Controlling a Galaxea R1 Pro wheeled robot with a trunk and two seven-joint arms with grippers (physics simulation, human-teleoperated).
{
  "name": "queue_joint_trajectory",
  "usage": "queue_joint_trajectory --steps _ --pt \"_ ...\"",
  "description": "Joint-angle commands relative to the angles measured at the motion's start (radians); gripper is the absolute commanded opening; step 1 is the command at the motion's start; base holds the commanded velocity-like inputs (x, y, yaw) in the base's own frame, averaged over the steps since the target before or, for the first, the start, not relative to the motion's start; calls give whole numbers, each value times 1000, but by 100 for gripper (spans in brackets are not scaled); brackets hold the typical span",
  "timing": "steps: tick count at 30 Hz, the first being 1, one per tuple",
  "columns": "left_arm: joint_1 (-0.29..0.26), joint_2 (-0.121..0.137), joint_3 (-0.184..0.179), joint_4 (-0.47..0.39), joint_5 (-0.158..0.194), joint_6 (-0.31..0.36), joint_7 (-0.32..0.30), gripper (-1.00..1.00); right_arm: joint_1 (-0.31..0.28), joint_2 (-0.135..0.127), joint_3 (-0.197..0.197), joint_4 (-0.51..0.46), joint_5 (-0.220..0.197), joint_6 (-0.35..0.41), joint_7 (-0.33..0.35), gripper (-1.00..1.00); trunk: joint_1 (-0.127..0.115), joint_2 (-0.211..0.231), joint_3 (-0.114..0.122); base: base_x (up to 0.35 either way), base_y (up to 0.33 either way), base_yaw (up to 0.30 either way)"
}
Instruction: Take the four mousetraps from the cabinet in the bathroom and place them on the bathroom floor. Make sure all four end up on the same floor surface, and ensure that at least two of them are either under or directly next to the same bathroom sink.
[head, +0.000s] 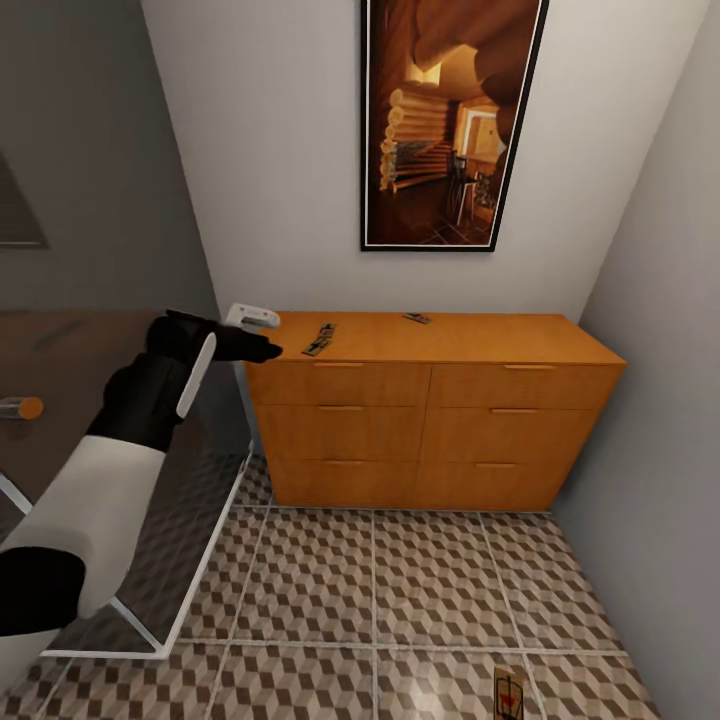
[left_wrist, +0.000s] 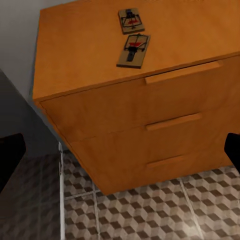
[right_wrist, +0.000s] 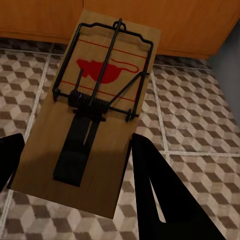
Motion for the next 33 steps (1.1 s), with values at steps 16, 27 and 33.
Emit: queue_joint_trajectory --steps 16,27,33 --pt "-1 15 -85 -7 1 4 -3 100 -1 0 4 1 5 -2 -5 -100 0 0 -1 191 0 0" --pt "-1 11 -89 -8 4 4 -5 100 -1 0 4 1 5 -3 -5 -100 0 0 -1 91 0 0" --pt "-1 -2 -90 -3 6 4 -6 100 -1 0 4 0 5 -3 -6 -100 0 0 -1 4 0 0"
